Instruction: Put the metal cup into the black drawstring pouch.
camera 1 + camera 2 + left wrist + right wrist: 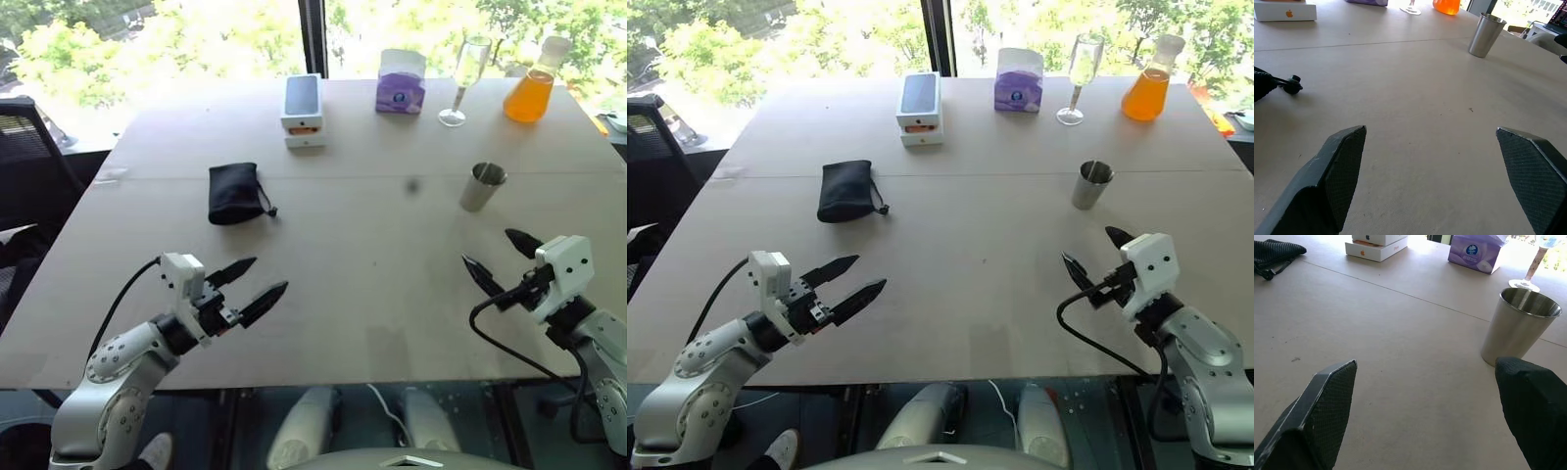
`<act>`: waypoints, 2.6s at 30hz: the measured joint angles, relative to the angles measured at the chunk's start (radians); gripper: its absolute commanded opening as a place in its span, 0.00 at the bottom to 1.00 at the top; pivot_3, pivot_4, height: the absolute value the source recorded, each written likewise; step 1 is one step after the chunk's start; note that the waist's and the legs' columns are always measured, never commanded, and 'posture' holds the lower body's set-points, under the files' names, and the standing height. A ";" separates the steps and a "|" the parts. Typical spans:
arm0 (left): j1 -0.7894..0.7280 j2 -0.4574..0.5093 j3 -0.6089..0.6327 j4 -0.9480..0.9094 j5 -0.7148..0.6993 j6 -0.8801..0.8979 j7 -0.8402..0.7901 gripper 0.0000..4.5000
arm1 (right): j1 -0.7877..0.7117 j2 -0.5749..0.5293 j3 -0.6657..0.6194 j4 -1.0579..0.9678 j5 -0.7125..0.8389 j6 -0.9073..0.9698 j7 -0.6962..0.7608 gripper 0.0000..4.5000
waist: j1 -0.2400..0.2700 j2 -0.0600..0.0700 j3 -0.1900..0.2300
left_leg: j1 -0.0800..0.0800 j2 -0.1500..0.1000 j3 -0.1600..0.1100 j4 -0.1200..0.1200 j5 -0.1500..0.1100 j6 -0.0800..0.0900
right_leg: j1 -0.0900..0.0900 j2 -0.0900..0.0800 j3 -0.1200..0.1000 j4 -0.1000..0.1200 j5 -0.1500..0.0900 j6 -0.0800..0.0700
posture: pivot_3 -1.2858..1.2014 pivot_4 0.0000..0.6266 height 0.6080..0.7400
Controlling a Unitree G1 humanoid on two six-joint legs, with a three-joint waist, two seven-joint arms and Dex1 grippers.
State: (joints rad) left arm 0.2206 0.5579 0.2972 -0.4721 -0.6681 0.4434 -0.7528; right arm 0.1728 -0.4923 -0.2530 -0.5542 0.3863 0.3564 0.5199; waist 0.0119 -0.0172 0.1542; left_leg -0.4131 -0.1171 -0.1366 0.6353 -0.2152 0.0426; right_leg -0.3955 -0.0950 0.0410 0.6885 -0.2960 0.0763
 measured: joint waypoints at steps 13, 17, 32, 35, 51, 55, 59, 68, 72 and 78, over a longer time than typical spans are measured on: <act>-0.077 -0.015 0.008 0.047 0.022 -0.031 0.049 0.99 | -0.069 -0.012 0.004 -0.076 0.060 0.034 -0.014 1.00 | 0.002 0.001 0.000 | -0.001 0.000 -0.002 -0.001 0.000 0.000 | 0.001 0.000 -0.001 -0.005 0.000 0.000 | 0.52 0.24 1.00; -0.166 -0.022 0.005 0.130 0.183 -0.054 0.215 0.99 | -0.073 -0.045 0.044 -0.122 0.075 0.010 0.051 1.00 | 0.001 0.001 0.000 | -0.001 0.000 -0.002 -0.002 0.000 0.000 | 0.001 0.001 -0.002 -0.005 0.000 0.000 | 0.52 0.24 1.00; -0.428 0.284 -0.311 0.355 0.973 -0.223 0.477 0.99 | -0.147 -0.093 0.217 -0.109 0.107 -0.057 0.242 1.00 | 0.003 -0.001 0.001 | -0.002 -0.001 -0.002 -0.004 0.001 -0.002 | 0.001 0.000 -0.006 -0.009 0.001 0.001 | 0.52 0.24 1.00; -0.471 0.311 -0.348 0.404 1.059 -0.218 0.470 0.99 | -0.117 -0.084 0.231 -0.093 0.085 -0.085 0.246 1.00 | 0.002 -0.001 0.001 | -0.002 -0.001 -0.002 -0.005 0.001 -0.002 | 0.000 0.000 -0.006 -0.009 0.001 0.001 | 0.52 0.24 1.00; -0.533 0.264 -0.439 0.406 1.192 -0.120 0.341 0.99 | -0.057 -0.050 0.257 -0.059 0.010 -0.183 0.235 1.00 | -0.004 -0.001 0.001 | -0.002 -0.001 -0.002 -0.004 0.001 -0.002 | 0.000 0.000 -0.006 -0.008 0.001 0.001 | 0.52 0.24 1.00; -0.511 0.264 -0.428 0.374 1.198 -0.071 0.315 0.99 | -0.067 -0.049 0.258 -0.059 0.010 -0.182 0.232 1.00 | -0.001 -0.001 0.001 | -0.002 -0.001 -0.002 -0.003 0.001 -0.002 | 0.000 0.000 -0.006 -0.007 0.001 0.001 | 0.52 0.24 1.00; -0.521 0.251 -0.427 0.384 1.219 -0.045 0.323 0.99 | -0.077 -0.049 0.269 -0.059 0.011 -0.170 0.226 1.00 | 0.000 -0.001 0.001 | -0.002 -0.001 -0.002 -0.002 0.001 -0.002 | 0.001 0.001 -0.006 -0.007 0.001 0.001 | 0.52 0.24 1.00; -0.649 0.193 -0.457 0.516 1.246 -0.057 0.356 0.99 | -0.103 -0.052 0.268 -0.061 0.015 -0.139 0.212 1.00 | 0.000 -0.001 0.001 | -0.002 -0.001 -0.002 -0.001 0.001 -0.003 | 0.001 0.002 -0.007 -0.006 0.001 0.001 | 0.52 0.24 1.00; -0.679 0.181 -0.482 0.563 1.247 -0.096 0.357 0.99 | -0.104 -0.054 0.268 -0.071 0.016 -0.120 0.201 1.00 | -0.002 -0.001 0.001 | -0.002 -0.001 -0.002 -0.001 0.002 -0.003 | 0.000 0.001 -0.006 -0.005 0.001 0.001 | 0.52 0.24 1.00; -0.708 0.182 -0.503 0.617 1.247 -0.153 0.353 0.99 | -0.114 -0.055 0.268 -0.088 0.017 -0.095 0.182 1.00 | -0.001 -0.001 0.001 | -0.002 -0.001 -0.002 -0.001 0.002 -0.003 | 0.000 0.001 -0.006 -0.004 0.001 0.001 | 0.52 0.24 1.00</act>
State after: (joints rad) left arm -0.4876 0.7397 -0.2056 0.1450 0.5787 0.2904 -0.4003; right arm 0.0587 -0.5476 0.0148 -0.6420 0.4038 0.2618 0.7015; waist 0.0104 -0.0186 0.1547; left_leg -0.4152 -0.1184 -0.1389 0.6347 -0.2137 0.0399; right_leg -0.3952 -0.0937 0.0347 0.6845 -0.2948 0.0775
